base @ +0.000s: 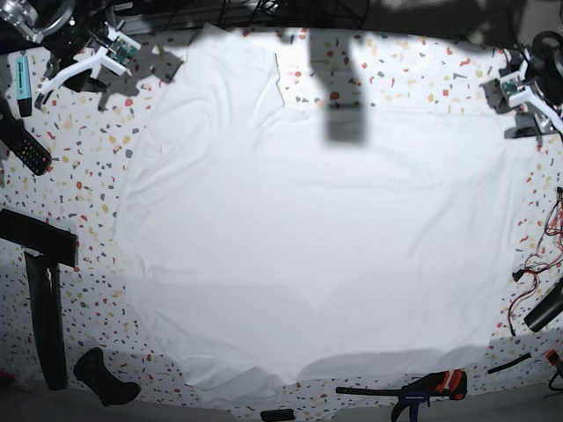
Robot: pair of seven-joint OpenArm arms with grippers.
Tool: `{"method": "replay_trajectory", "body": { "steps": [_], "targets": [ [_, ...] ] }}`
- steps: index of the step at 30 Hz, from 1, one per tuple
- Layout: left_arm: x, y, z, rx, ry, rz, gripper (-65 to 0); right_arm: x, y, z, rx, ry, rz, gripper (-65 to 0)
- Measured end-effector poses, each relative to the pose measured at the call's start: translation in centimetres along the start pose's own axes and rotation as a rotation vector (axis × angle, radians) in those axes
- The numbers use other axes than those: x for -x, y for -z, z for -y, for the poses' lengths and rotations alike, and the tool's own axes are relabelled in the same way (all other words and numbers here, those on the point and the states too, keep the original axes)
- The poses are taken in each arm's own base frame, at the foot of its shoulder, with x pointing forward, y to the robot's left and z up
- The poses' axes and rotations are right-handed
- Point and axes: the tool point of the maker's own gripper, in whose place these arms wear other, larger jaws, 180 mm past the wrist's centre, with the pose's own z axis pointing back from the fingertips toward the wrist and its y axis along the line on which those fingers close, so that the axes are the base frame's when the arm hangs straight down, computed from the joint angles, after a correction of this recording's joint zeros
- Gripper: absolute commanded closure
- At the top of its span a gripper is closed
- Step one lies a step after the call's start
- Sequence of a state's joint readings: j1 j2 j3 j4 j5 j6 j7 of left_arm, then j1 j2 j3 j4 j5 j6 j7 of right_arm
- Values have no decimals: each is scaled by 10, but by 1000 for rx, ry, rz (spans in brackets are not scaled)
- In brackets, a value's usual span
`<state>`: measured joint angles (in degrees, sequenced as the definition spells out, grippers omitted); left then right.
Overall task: Fold the T-shirt properly
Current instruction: 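Lower both grippers toward the shirt's shoulder corners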
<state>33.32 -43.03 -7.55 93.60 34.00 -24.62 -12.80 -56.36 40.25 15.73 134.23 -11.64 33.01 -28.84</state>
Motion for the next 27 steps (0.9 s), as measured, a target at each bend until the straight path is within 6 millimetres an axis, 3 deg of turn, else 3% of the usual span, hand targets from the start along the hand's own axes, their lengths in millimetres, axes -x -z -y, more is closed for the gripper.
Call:
{"method": "replay_trajectory", "body": {
  "steps": [4, 17, 23, 27],
  "targets": [
    [-3, 3, 2, 44, -27, 18, -294, 0, 0, 0, 1, 5, -1, -236],
    [27, 3, 17, 92, -66, -56, -294, 0, 0, 0, 1, 5, -1, -236],
    [43, 2, 12, 24, -71, -93, -294, 0, 0, 0, 1, 5, 0, -236],
    [43, 6, 13, 10, -94, -94, -294, 0, 0, 0, 1, 5, -1, -236]
  ]
}}
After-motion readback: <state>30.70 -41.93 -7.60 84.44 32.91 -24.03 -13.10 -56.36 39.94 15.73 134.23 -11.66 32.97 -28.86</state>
